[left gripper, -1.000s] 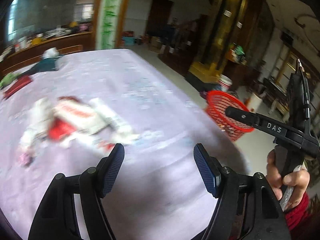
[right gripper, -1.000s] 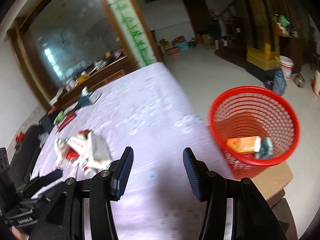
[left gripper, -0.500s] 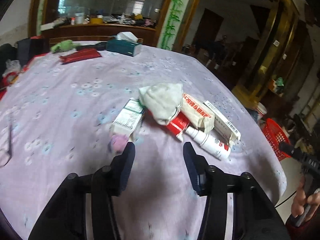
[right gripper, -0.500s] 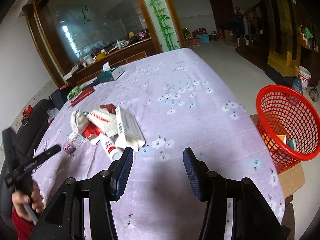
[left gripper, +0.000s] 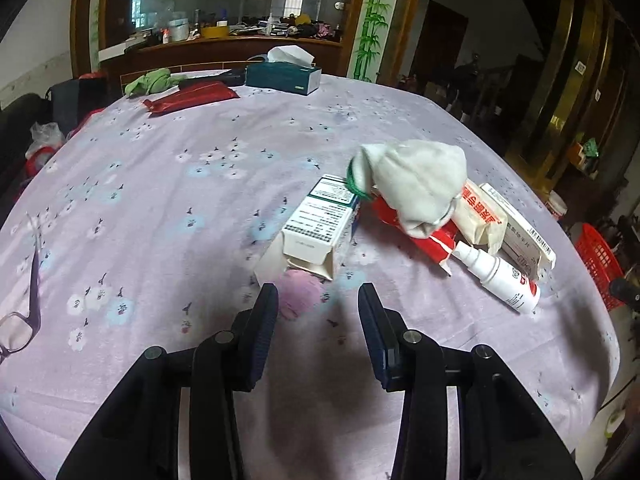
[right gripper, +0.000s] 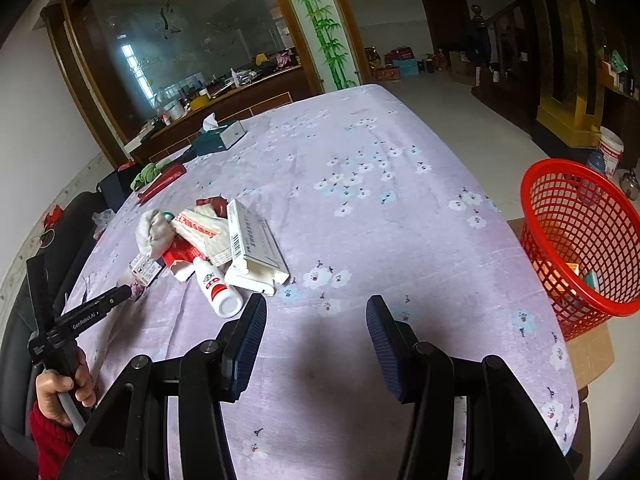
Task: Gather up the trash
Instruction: 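Grasp the crumpled pink paper with the left tool, then grasp the white tube box with the right tool while the left tool holds the pink paper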
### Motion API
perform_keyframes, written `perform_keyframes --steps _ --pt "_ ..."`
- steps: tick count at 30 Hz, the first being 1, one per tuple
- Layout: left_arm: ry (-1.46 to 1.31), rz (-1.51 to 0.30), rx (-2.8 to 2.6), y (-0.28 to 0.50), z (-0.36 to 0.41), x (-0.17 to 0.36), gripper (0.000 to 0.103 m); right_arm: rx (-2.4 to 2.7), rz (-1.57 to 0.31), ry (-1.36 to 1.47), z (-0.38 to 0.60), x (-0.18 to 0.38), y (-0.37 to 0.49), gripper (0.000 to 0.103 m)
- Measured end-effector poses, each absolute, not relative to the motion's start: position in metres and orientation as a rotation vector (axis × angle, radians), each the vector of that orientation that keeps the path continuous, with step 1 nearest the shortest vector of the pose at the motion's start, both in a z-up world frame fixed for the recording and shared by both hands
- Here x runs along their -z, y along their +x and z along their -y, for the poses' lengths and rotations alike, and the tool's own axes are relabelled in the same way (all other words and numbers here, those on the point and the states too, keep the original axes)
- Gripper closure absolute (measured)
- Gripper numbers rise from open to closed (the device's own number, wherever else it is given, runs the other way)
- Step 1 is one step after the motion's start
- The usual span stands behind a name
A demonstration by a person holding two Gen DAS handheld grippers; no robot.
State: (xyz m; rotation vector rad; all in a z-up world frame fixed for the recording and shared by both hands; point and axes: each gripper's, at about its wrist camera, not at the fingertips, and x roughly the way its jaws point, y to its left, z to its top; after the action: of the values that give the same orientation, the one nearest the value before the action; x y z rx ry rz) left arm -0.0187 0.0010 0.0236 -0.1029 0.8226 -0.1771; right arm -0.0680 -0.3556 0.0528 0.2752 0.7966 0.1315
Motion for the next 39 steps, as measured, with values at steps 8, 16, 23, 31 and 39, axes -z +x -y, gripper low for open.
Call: perform_keyframes --steps 8,16,23,31,39 --pt "-0.081 -0.855 0.188 -0.003 0.004 -0.02 0.063 -0.142 -0.808 0.259 0.349 -0.05 -0.067 0.047" --pt "-0.04 -0.943 0.2 0.006 0.016 -0.008 0.063 -0.146 -0.823 0.259 0.347 -0.051 -0.056 0.047" --pt "-0.081 -0.93 0.21 -0.009 0.017 -0.009 0.08 -0.2 -0.833 0.202 0.319 -0.058 -0.035 0.047" --pt "-0.095 -0.853 0.314 -0.042 0.039 -0.025 0.08 -0.205 -0.875 0.039 0.267 -0.045 0.009 0.047" --pt "-0.072 -0.8 0.349 -0.056 0.064 -0.029 0.08 -0.138 -0.876 -0.05 0.257 -0.035 0.023 0.083"
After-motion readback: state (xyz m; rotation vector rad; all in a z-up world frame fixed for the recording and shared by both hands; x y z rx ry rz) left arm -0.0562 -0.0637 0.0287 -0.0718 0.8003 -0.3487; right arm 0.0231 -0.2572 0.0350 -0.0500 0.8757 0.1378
